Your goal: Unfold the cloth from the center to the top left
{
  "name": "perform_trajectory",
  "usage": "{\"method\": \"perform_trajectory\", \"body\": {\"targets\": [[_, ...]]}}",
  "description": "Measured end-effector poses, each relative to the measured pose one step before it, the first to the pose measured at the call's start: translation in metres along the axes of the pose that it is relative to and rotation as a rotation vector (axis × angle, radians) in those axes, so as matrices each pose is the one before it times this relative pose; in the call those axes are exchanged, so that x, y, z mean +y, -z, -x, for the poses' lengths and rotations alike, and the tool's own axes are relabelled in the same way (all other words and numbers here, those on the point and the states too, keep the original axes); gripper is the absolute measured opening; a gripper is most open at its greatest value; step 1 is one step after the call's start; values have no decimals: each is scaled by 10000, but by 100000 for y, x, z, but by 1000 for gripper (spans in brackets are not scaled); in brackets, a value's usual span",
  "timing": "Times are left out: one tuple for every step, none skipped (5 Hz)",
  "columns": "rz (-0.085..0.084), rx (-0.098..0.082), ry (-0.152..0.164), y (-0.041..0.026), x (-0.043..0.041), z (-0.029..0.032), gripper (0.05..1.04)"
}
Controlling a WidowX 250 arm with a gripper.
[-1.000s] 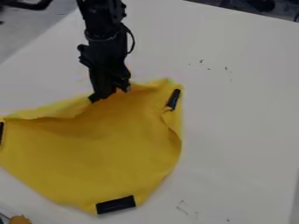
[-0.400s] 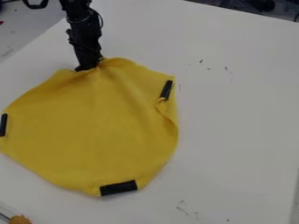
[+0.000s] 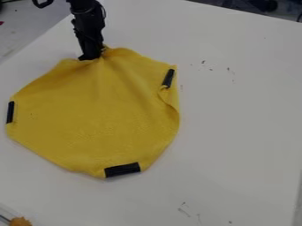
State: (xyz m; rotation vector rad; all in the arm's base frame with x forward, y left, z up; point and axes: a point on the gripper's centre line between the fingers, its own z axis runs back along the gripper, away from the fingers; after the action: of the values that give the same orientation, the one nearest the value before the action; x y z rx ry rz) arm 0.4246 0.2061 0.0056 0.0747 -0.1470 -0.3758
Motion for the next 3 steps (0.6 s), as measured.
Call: {"method": "perform_trajectory", "body": {"targets": [[-322, 90, 208, -51, 200, -416, 561], [-330, -69, 97, -373, 927, -659, 858], [-220, -82, 123, -247, 593, -1095, 1010]]}}
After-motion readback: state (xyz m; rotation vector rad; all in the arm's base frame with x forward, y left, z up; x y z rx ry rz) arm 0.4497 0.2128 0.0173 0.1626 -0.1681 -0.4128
